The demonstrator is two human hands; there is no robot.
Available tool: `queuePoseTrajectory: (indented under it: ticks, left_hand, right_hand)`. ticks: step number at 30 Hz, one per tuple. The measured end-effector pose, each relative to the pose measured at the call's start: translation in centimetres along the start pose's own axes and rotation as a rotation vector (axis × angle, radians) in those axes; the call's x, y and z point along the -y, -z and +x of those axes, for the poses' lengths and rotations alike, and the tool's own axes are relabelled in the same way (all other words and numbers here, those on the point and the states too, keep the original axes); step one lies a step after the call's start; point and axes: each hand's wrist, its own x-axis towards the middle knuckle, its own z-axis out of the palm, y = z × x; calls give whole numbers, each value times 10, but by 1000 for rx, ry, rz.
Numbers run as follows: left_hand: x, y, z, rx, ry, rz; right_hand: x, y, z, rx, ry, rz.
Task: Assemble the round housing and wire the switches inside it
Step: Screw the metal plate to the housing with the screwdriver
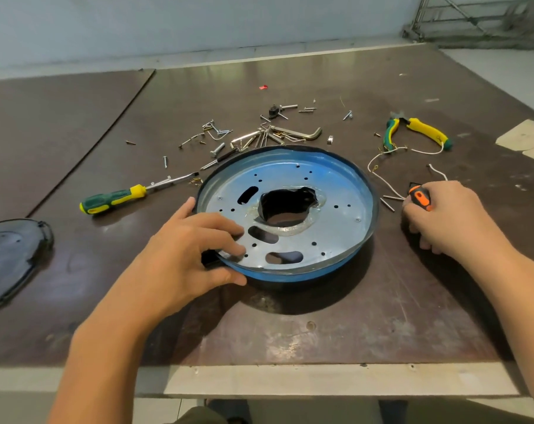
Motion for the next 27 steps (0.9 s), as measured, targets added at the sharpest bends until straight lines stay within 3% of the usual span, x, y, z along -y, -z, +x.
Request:
queuePoseTrajectory:
  ticks: [4, 14, 19, 25, 27]
  left_hand:
    - [-7, -8, 6, -21, -54, 32]
    - [-28, -29, 11, -160, -172, 44]
    - [-41, -26, 12, -384, -150, -239]
    - [-52, -23, 15, -634, 20, -523]
    - [-54, -21, 18, -726, 120, -714]
  right_hand:
    - [-4, 8, -3, 10, -49, 286]
    - [-3, 15, -5, -41, 102, 665]
    - [-1, 20, -4, 24, 136, 938]
    - [5, 24, -11, 138, 216, 1095]
    - [11, 25, -16, 186, 235, 1141]
